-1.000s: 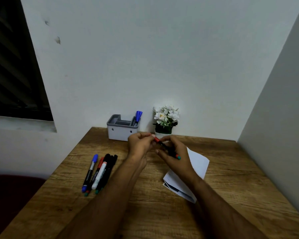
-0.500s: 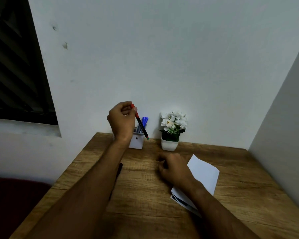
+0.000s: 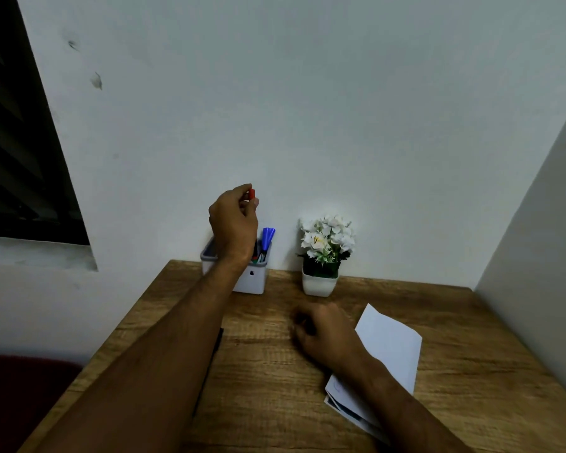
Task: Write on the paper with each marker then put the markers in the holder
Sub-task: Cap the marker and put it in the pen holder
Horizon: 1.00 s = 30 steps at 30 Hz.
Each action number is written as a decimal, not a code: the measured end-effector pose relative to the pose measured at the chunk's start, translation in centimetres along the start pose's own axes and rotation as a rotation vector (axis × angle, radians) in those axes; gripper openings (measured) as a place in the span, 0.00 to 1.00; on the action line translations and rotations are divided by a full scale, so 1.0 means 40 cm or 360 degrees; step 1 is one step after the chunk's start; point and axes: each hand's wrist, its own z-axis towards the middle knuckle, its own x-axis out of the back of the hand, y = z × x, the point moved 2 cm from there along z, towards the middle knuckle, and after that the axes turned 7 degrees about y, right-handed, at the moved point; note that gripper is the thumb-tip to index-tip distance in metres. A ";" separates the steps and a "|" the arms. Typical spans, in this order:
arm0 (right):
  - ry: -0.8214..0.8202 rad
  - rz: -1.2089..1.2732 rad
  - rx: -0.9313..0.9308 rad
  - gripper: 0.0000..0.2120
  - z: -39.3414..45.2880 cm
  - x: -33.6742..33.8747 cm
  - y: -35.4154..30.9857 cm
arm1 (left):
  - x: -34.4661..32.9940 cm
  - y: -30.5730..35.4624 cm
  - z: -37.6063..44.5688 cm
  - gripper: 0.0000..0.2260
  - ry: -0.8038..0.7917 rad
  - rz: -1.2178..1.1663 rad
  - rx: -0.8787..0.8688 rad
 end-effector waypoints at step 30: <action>-0.0102 0.0039 0.0019 0.10 -0.063 0.035 -0.102 | 0.181 -0.125 -0.175 0.09 -0.1077 0.1071 0.0199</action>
